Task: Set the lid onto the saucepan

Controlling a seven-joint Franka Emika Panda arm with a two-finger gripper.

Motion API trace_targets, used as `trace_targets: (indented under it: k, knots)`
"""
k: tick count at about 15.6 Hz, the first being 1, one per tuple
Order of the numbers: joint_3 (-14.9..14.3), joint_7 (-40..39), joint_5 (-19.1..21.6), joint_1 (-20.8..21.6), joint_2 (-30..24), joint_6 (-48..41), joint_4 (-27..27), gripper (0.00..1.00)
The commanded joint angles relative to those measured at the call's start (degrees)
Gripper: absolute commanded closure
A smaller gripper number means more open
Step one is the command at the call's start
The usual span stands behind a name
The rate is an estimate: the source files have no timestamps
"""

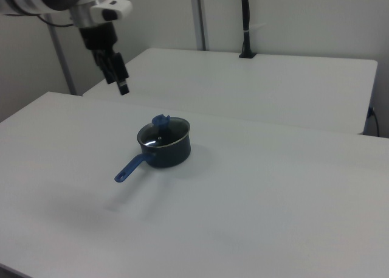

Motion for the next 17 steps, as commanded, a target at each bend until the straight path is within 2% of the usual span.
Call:
trace_targets:
  k: [1,4,7,9,17]
  knots:
    - [-0.69,-4.53,1.23,0.33,-8.72,1.32,-11.35,0.00]
    - [-0.86,-14.45,1.50,-0.20,-8.82,2.11,-11.80,0.00]
    - [-1.21,-26.05,1.41,-2.13,-7.86,6.93,-11.45,0.00]
    - [-2.96,-30.91,1.41,-2.14,-6.98,8.00,-10.66,0.00]
    - [-3.15,-29.69,1.50,-2.14,-6.98,7.74,-10.39,0.00]
